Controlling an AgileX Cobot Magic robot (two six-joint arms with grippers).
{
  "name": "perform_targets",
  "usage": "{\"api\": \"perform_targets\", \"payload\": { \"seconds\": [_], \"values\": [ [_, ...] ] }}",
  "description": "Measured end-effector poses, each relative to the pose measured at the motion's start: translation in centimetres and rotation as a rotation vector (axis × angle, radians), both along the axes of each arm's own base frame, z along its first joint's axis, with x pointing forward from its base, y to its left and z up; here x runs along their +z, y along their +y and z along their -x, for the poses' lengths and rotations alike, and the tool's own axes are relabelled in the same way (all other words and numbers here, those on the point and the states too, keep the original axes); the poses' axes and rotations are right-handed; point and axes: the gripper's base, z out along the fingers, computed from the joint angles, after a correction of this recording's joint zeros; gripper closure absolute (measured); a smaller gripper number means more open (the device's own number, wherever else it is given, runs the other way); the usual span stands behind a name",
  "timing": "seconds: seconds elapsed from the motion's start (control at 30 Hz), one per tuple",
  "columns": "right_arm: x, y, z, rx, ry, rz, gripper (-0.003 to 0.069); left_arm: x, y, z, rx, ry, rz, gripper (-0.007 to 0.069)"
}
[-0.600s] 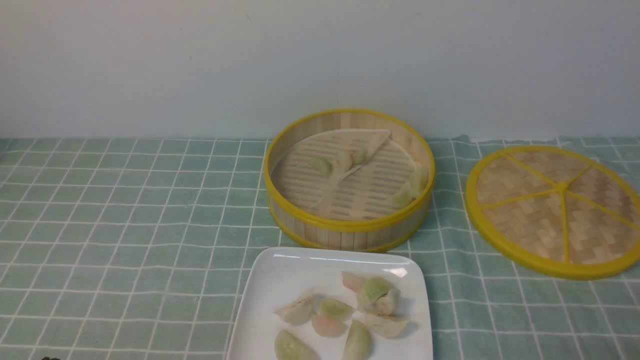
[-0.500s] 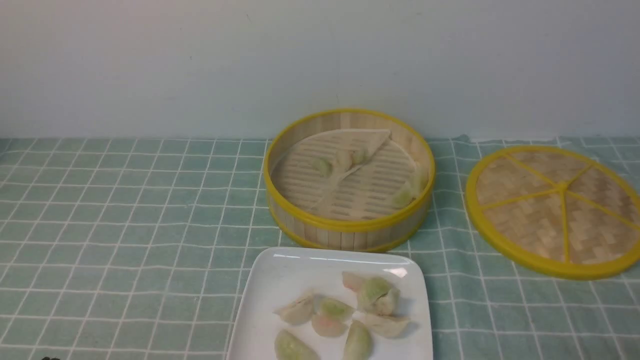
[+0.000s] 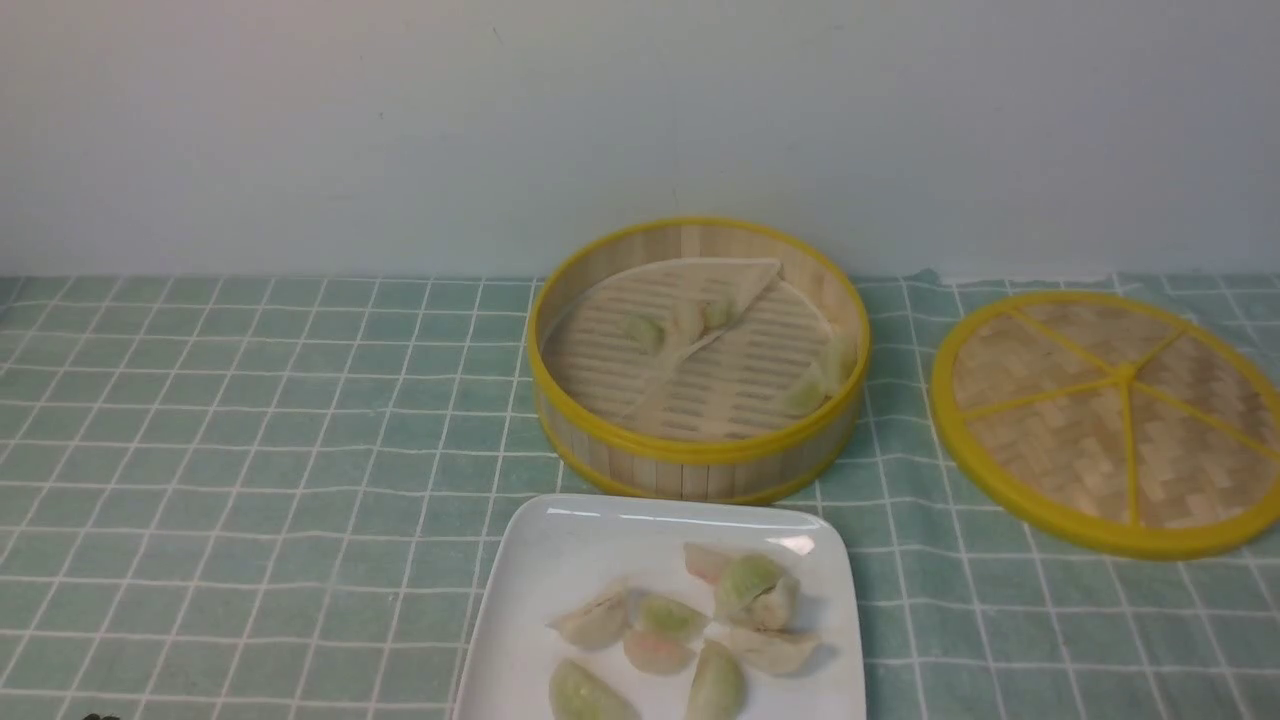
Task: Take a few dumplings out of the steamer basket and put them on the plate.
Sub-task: Use the left arm to grab a dumpling from the steamer
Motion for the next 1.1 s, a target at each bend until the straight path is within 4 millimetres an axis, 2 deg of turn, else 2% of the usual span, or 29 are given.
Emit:
{"api": "perform_targets", "payload": {
  "seconds": [0.17, 0.3, 0.4, 0.47, 0.57, 0.63, 0.67, 0.7, 0.73, 0.83, 0.9, 0.93, 0.97, 1.0, 1.07, 1.1],
  "values": [
    [0.0, 0.0, 0.0, 0.0, 0.0, 0.0, 0.0673, 0.1, -0.1, 0.0, -0.001, -0.013, 0.027, 0.0631],
    [0.0, 0.0, 0.0, 0.0, 0.0, 0.0, 0.0673, 0.9, -0.4, -0.2, 0.022, -0.078, 0.239, 0.0631],
    [0.0, 0.0, 0.0, 0.0, -0.011, -0.025, 0.0673, 2.3, -0.2, -0.4, 0.06, -0.201, 0.45, 0.0631],
    [0.5, 0.2, -0.2, -0.003, -0.088, -0.2, 0.0673, 3.6, 0.4, -0.5, 0.113, -0.338, 0.604, 0.0631],
    [1.8, 0.1, -0.2, -0.036, -0.234, -0.516, 0.0673, 5.3, 1.4, -0.2, 0.178, -0.496, 0.736, 0.0631],
    [2.3, -0.1, -0.2, -0.062, -0.303, -0.752, 0.0673, 6.9, 1.5, 0.2, 0.168, -0.543, 0.772, 0.0631],
    [2.6, -0.3, -0.2, -0.078, -0.344, -0.848, 0.0673, 8.6, 1.4, 0.6, 0.139, -0.564, 0.78, 0.0631],
    [2.6, -0.3, -0.2, -0.079, -0.344, -0.862, 0.0673, 8.9, 1.4, 0.6, 0.134, -0.566, 0.78, 0.0631],
    [2.7, -0.5, -0.1, -0.093, -0.372, -0.94, 0.0673, 10.7, 1.1, 0.9, 0.098, -0.562, 0.763, 0.0631],
    [2.9, -0.8, -0.1, -0.117, -0.4, -1.076, 0.0673, 15.8, -0.3, 0.5, -0.009, -0.414, 0.66, 0.0631],
    [2.8, -0.8, -0.1, -0.121, -0.401, -1.104, 0.0673, 17.0, -0.9, -0.4, -0.034, -0.318, 0.615, 0.0631],
    [2.9, -0.6, -0.1, -0.105, -0.376, -1.091, 0.0673, 19.0, -1.8, -1.8, -0.091, -0.154, 0.536, 0.0631],
    [3.2, -0.2, -0.1, -0.067, -0.341, -1.051, 0.0673, 19.8, -2.4, -3.0, -0.12, -0.047, 0.489, 0.0631],
    [3.8, 0.2, 0.0, -0.026, -0.314, -1.011, 0.0673, 20.0, -2.7, -4.3, -0.134, 0.036, 0.46, 0.0631],
    [6.6, 1.3, 0.7, 0.101, -0.264, -0.825, 0.0673, 20.6, -3.7, -7.5, -0.196, 0.253, 0.364, 0.0631],
    [7.5, 1.6, 1.0, 0.133, -0.253, -0.791, 0.0673, 20.8, -3.9, -8.5, -0.218, 0.301, 0.331, 0.0631]
  ]
}}
